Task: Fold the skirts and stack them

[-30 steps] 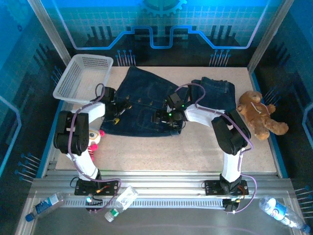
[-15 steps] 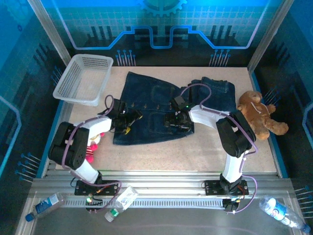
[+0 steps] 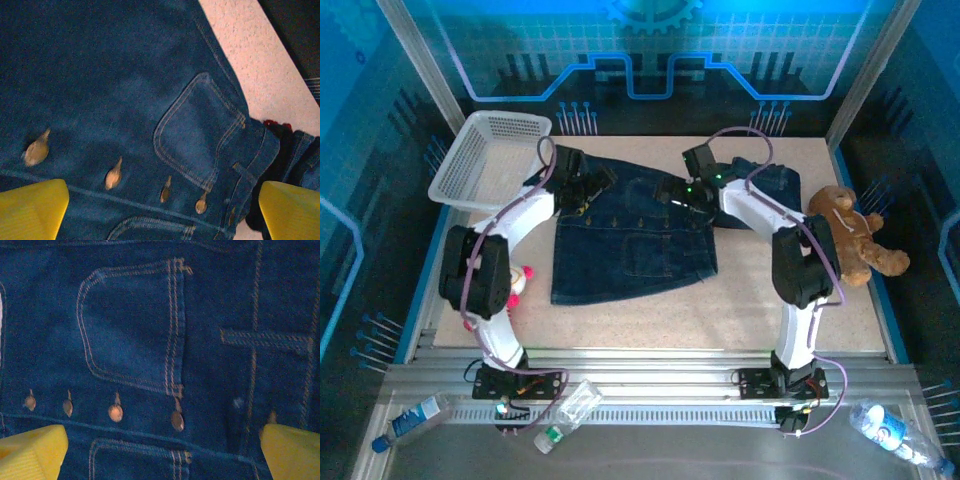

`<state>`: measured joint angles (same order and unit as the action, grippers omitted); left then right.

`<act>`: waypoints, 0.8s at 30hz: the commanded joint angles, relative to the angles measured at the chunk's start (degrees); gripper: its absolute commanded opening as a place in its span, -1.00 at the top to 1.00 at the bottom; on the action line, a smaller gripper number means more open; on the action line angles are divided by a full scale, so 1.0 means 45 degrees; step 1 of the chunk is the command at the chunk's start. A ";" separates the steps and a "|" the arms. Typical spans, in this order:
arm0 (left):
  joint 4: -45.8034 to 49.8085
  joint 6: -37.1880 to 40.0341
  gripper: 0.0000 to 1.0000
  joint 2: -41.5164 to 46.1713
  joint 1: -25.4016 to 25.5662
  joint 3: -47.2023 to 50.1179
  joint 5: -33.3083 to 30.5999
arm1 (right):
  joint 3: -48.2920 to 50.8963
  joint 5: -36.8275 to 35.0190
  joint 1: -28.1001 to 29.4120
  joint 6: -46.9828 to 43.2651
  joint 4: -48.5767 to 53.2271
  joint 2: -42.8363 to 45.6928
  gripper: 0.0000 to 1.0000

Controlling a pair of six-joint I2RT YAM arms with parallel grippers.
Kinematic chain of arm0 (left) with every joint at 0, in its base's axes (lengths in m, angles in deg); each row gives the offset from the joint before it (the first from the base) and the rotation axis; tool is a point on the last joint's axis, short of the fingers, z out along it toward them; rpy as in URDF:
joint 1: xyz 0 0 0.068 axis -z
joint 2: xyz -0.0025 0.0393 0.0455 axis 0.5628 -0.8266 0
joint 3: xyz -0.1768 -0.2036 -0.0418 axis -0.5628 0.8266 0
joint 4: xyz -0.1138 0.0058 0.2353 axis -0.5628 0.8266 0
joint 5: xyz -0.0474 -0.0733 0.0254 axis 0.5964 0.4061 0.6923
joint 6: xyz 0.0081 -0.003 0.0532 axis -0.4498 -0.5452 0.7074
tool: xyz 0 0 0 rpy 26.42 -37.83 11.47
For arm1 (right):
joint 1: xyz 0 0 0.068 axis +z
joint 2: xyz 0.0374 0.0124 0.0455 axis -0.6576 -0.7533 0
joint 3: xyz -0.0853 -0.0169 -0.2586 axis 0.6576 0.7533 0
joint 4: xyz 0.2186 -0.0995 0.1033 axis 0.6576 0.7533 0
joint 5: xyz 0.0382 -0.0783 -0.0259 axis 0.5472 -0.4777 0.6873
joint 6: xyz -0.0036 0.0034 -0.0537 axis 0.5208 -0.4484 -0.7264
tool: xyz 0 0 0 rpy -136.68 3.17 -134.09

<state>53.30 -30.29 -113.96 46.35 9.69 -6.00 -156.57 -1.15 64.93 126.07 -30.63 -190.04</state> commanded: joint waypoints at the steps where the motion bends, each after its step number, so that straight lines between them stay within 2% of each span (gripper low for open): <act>1: 0.0535 0.0579 -0.98 -0.1554 -0.0392 -0.0934 0.0315 | -0.1077 0.0496 0.0021 -0.0170 0.0938 -0.1344 -1.00; 4: 0.0513 0.0397 -0.98 -0.2499 -0.0423 -0.1156 0.0468 | -0.1327 0.0827 0.0026 0.0128 0.0964 -0.2037 -1.00; 8: -0.0173 -0.0040 -0.98 -0.2932 -0.0599 -0.0001 0.0697 | -0.1039 0.1793 0.0285 0.0767 0.0673 -0.2451 -1.00; 13: -0.1980 -0.0881 -0.98 -0.1719 -0.1561 0.3187 0.1372 | -0.0815 0.2824 0.0845 0.1249 0.0429 -0.2648 -0.99; 16: -0.2107 -0.0427 -0.98 -0.0452 -0.1982 0.4242 0.2135 | -0.0908 0.3388 0.0718 0.1370 0.0182 -0.2141 -0.96; 20: -0.0879 0.0709 -0.98 0.0570 -0.1985 0.2990 0.2402 | -0.1756 0.2754 0.0222 0.0757 0.0520 -0.1627 -0.97; 24: -0.0496 0.1416 -0.98 -0.0105 -0.1985 0.0677 0.2201 | -0.3114 0.2227 -0.0498 0.0282 0.1469 -0.2403 -0.97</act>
<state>48.86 -28.11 -113.98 37.21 20.53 2.69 -165.42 10.45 65.67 129.37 -27.05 -200.78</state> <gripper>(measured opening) 0.990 0.983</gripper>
